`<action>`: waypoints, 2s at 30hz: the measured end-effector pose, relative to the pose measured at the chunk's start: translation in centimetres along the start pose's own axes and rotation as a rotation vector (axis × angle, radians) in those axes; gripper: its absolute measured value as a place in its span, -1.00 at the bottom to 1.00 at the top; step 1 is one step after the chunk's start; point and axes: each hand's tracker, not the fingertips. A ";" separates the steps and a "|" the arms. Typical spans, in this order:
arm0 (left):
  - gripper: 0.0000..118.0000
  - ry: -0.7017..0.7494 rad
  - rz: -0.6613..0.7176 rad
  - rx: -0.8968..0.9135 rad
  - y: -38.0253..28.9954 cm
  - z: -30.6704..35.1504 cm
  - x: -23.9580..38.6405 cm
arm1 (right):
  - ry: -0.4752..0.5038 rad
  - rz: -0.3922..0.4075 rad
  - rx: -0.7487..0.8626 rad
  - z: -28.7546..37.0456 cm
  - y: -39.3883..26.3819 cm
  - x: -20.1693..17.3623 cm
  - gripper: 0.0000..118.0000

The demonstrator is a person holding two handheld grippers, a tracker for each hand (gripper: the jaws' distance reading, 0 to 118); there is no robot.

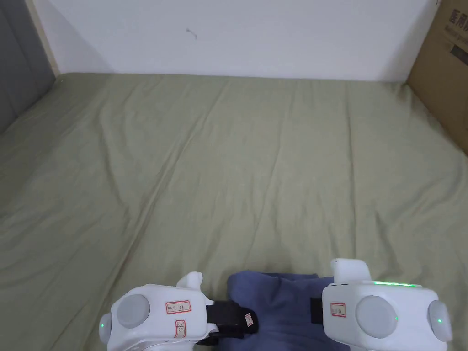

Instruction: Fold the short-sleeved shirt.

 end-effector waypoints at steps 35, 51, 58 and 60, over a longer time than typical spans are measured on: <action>-0.49 1.159 -0.237 0.238 10.3 24.5 -6.5 | -0.013 0.027 -0.017 -0.5 0.7 -2.2 -1.00; -1.00 0.934 -0.476 0.681 -2.3 16.2 14.0 | -0.051 0.027 0.296 7.8 1.3 -1.5 -1.00; -1.00 0.847 -0.585 0.862 -5.1 16.1 18.6 | -0.139 0.006 0.653 14.2 0.3 -2.6 -1.00; -1.00 0.872 -0.609 0.938 -6.2 16.0 19.7 | -0.200 0.021 0.759 15.9 0.0 -3.0 -1.00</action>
